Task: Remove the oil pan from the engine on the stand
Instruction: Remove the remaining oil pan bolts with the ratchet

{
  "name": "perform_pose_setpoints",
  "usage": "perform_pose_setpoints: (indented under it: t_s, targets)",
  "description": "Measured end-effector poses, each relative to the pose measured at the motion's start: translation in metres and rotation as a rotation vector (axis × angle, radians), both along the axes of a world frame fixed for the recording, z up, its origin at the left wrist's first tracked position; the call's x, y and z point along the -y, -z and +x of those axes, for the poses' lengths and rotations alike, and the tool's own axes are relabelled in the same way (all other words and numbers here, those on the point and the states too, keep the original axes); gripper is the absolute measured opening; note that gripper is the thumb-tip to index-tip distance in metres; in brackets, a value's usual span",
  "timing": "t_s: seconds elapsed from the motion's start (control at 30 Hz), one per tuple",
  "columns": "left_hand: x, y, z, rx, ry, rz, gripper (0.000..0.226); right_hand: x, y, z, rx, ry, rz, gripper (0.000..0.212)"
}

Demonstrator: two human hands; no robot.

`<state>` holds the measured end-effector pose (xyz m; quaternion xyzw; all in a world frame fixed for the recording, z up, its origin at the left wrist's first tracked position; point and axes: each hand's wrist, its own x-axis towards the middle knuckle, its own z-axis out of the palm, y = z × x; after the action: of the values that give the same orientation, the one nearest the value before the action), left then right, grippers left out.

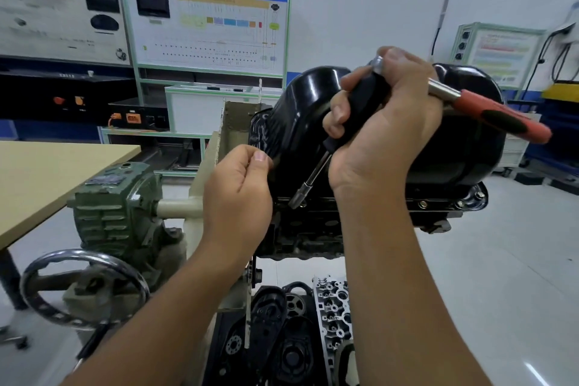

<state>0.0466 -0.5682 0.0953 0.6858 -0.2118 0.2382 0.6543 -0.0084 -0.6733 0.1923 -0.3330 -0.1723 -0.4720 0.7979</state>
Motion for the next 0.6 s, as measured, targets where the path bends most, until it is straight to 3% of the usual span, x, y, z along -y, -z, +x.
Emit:
perform_pose_setpoints:
  t_s: [0.1,0.4,0.6]
  targets:
    - [-0.0006,-0.0012,-0.0001,-0.062,0.125,-0.113,0.030,-0.0047,0.0001,-0.0031,0.041,-0.001,-0.043,0.009]
    - [-0.0022,-0.0097,0.0075,-0.411,0.194,-0.342,0.027,0.0020,-0.0030,-0.0058,0.057,0.055,-0.087,0.004]
    - [0.0042,-0.0068,-0.0005,-0.292,0.247,-0.387,0.028,0.0009,-0.0015,-0.0038,0.063,0.012,-0.104,0.004]
